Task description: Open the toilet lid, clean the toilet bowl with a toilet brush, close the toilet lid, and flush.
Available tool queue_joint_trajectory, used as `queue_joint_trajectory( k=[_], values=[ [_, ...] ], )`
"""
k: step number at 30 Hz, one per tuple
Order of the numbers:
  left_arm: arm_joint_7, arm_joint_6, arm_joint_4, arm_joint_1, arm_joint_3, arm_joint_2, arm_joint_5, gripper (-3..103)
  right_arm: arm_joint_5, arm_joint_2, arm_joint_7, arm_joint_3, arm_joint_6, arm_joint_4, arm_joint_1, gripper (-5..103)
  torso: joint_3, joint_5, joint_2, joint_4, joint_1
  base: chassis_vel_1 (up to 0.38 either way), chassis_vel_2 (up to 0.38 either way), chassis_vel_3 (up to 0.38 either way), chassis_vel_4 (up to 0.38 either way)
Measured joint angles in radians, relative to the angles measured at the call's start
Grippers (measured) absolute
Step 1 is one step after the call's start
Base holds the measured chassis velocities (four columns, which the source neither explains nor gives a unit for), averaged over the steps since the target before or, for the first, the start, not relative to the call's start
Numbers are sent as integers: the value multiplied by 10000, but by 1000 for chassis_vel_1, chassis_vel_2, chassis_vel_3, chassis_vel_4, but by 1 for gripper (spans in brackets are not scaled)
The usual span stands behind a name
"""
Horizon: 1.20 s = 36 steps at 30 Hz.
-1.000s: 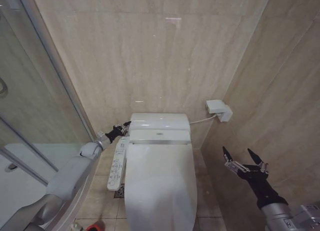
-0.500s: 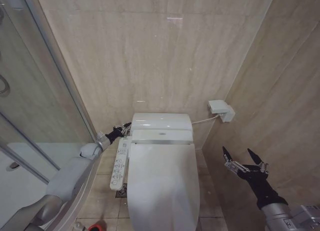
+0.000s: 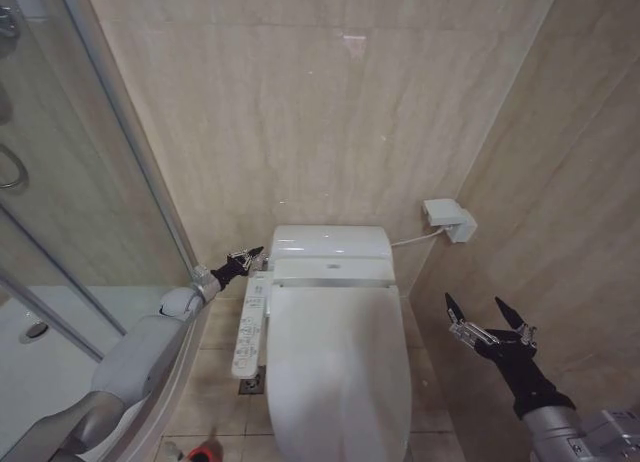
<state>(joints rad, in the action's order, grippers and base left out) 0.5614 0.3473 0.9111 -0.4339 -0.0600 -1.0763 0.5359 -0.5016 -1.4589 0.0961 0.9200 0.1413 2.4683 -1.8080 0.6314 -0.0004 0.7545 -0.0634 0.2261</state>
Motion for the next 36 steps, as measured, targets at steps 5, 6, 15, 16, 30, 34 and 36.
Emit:
queue_joint_trajectory(
  k=[5, 6, 15, 16, 30, 34, 36],
  values=[
    [73, 9, -56, -13, 4, -7, 3, 0, -1, 1, 1, 0, 0, 0, 0, 100, 0, 2, 0, -3, 1, 37, 55, -23, -24],
    [83, 15, -81, -13, 4, -19, 3, 0, 0, 1, 0, 0, 0, 0, 0, 100, 1, 5, -1, -7, 1, 0, 0, 0, 0],
    [427, 23, -304, -14, -15, -40, 73, 0, 0, 2, -3, 0, 0, 0, 0, 100, 1, 5, -1, -7, 1, 0, 0, 0, 0],
    [495, 17, -357, -14, -19, -36, 149, 0, 0, 2, -3, 0, 0, 0, 0, 100, 1, 4, -1, -5, 1, 0, 0, 0, 0],
    [1665, -246, -770, 143, -19, 348, 724, 0, 0, 2, -2, 0, 0, 0, 0, 100, 1, 4, 0, -6, 1, 0, 0, 0, 0],
    [2095, -273, -1097, 290, -39, 312, 754, 0, 0, 2, -2, 0, 0, 0, 0, 100, 1, 4, 0, -6, 0, 0, 0, 0, 0],
    [2236, -267, -1256, 360, -40, 263, 760, 0, 0, 2, -2, 0, 0, 0, 0, 100, 1, 3, -1, -7, 1, 0, 0, 0, 0]
  ],
)
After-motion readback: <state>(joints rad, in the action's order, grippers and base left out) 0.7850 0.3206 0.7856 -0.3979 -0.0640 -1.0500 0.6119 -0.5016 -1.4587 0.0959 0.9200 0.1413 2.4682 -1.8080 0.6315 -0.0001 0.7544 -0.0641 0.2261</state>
